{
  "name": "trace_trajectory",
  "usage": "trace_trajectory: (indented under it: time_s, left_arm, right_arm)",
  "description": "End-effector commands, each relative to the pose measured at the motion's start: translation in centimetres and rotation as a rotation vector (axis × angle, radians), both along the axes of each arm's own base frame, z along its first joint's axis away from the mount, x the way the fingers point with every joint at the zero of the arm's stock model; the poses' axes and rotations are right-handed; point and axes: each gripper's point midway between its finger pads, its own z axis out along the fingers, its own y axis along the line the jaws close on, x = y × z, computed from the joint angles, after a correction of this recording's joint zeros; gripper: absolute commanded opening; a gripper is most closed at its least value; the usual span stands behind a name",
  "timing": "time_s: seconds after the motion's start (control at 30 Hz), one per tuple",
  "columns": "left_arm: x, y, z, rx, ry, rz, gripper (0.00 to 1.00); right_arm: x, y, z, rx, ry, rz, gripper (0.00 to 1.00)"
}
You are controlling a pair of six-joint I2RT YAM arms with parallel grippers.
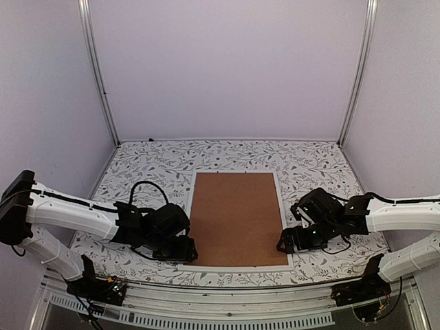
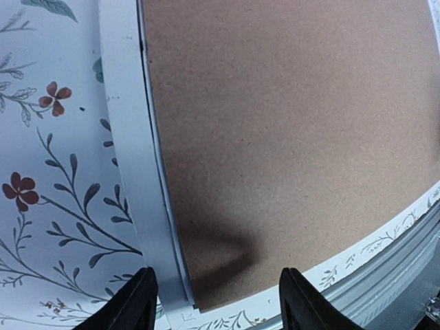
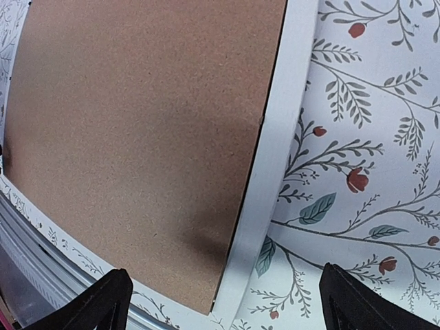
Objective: Put the photo into the frame
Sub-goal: Press the backboard onto the photo.
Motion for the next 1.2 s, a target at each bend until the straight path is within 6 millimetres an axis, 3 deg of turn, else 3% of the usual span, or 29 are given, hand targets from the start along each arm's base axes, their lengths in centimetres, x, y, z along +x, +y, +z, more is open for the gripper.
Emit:
trace_trajectory:
  time_s: [0.0,0.33,1.17]
  left_arm:
    - [-0.6,-0.8,0.3,-0.007,-0.007,-0.014,0.62]
    - [-0.3,-0.4,1.5,0.069,-0.075,0.005,0.62]
    - [-0.8,-1.8,-0.3,0.093,-0.050,-0.052,0.62]
  right_arm:
    - [-0.1,0.4,-0.4,0.008,0.006,0.001,0.99]
    - [-0.2,-0.4,-1.6,-0.032,0.033,-0.040,0.99]
    - [-0.4,1.6,-2.8,0.018,0.083,-0.005,0.99]
